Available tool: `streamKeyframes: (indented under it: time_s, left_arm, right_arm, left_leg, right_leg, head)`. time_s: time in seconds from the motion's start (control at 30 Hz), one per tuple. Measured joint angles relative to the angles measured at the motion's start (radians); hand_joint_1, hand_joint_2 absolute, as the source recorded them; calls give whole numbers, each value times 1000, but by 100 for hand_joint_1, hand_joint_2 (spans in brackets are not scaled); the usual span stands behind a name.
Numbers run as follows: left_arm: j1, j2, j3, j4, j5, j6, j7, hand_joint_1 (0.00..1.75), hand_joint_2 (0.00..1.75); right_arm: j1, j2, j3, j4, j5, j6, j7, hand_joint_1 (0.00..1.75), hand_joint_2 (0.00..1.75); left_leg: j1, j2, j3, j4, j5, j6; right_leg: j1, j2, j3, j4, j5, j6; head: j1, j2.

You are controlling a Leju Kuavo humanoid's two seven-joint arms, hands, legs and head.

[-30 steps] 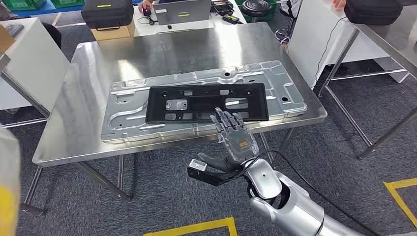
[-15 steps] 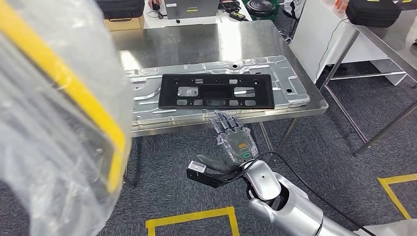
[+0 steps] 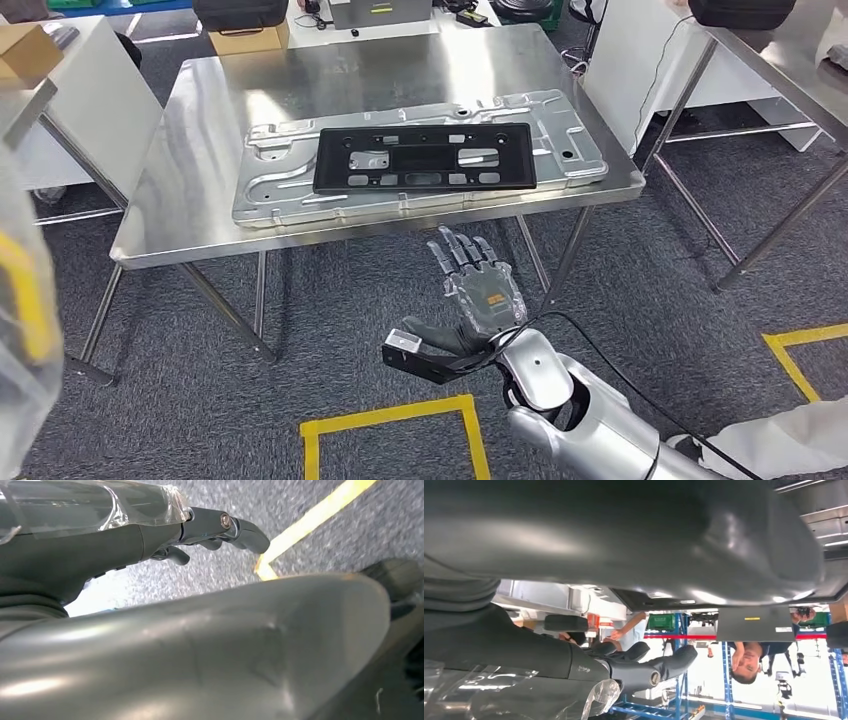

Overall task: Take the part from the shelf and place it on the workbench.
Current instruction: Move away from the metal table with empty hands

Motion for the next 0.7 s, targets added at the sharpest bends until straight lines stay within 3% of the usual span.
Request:
streamKeyframes:
  time_s: [0.07, 0.1, 0.13, 0.17, 0.23, 0.3, 0.33, 0.4, 0.43, 0.5, 0.57, 0.6, 0.63, 0.67, 0.7]
  left_arm:
    - [0, 0, 0, 0, -1, 0, 0, 0, 0]
    - [0, 0, 0, 0, -1, 0, 0, 0, 0]
    - [0, 0, 0, 0, -1, 0, 0, 0, 0]
    - [0, 0, 0, 0, 0, 0, 0, 0, 0]
    - [-2, 0, 0, 0, 0, 0, 0, 0, 0]
    - [-5, 0, 0, 0, 0, 0, 0, 0, 0]
    - [-7, 0, 0, 0, 0, 0, 0, 0, 0]
    - [-6, 0, 0, 0, 0, 0, 0, 0, 0]
    - [-5, -1, 0, 0, 0, 0, 0, 0, 0]
    - [-4, -1, 0, 0, 0, 0, 1, 0, 0]
    - [-4, 0, 0, 0, -1, 0, 1, 0, 0]
    - [-4, 0, 0, 0, -1, 0, 1, 0, 0]
    - [-4, 0, 0, 0, -1, 0, 2, 0, 0]
    - [-4, 0, 0, 0, -1, 0, 2, 0, 0]
    - [-3, 0, 0, 0, -1, 0, 4, 0, 0]
  right_arm:
    - [1, 0, 0, 0, -1, 0, 0, 0, 0]
    - [1, 0, 0, 0, -1, 0, 0, 0, 0]
    - [2, 0, 0, 0, -1, 0, 0, 0, 0]
    - [2, 0, 0, 0, -1, 0, 0, 0, 0]
    - [2, 0, 0, 0, -1, -1, 0, 0, 0]
    - [2, 0, 0, 0, -1, -1, 0, 0, 0]
    - [2, 0, 0, 0, -1, -2, 0, 0, 0]
    - [2, 0, 0, 0, -1, -2, 0, 0, 0]
    - [2, 0, 0, 0, -1, -2, 0, 0, 0]
    - [3, 0, 0, 0, -2, -2, 0, 0, 0]
    - [4, -1, 0, 0, -2, -2, 0, 0, 0]
    - [5, -1, 0, 0, -2, -2, 0, 0, 0]
    - [5, -2, 0, 0, -2, -2, 0, 0, 0]
    - [6, -2, 0, 0, -2, -2, 0, 0, 0]
    - [7, -2, 0, 0, -2, -2, 0, 0, 0]
  left_leg:
    - [3, 0, -39, 149, -97, -9]
    - [3, 0, -48, 205, -116, -11]
    - [3, 0, -41, 230, -114, -11]
    - [3, 0, -15, 215, -93, -10]
    - [1, 0, 87, 85, -49, 0]
    - [-5, 0, 185, -65, -47, 13]
    - [-8, -1, 208, -105, -54, 19]
    - [-10, 0, 206, -122, -49, 29]
    - [-9, 1, 198, -122, -41, 36]
    - [-5, 3, 180, -125, -20, 50]
    - [-7, 3, 157, -124, -1, 58]
    - [-9, 3, 145, -122, 8, 59]
    - [-10, 3, 132, -120, 17, 59]
    - [-11, 3, 118, -117, 26, 58]
    - [-11, 3, 105, -113, 33, 57]
  right_leg:
    - [1, -2, -26, 1, 20, -4]
    - [2, -2, -39, 1, 30, -4]
    - [2, -3, -53, 2, 40, -3]
    - [2, -3, -65, 2, 50, -2]
    - [2, -3, -86, 2, 67, 4]
    - [4, -4, -98, 2, 84, 13]
    - [4, -5, -101, 1, 92, 18]
    - [3, -6, -107, -1, 104, 30]
    - [2, -5, -114, 7, 95, 35]
    - [1, -2, -144, 80, 23, 43]
    - [0, -1, -187, 221, -75, 46]
    - [0, -1, -199, 283, -100, 48]
    - [0, -1, -198, 317, -102, 48]
    - [0, -1, -179, 315, -84, 48]
    - [0, -1, -142, 275, -55, 46]
  head:
    - [-1, 0]
    - [-1, 0]
    - [-1, 0]
    - [-1, 0]
    - [-1, 0]
    - [0, 0]
    - [0, 0]
    - [0, 0]
    - [0, 0]
    - [2, 0]
    - [4, 0]
    - [4, 0]
    - [4, 0]
    - [4, 0]
    - [4, 0]
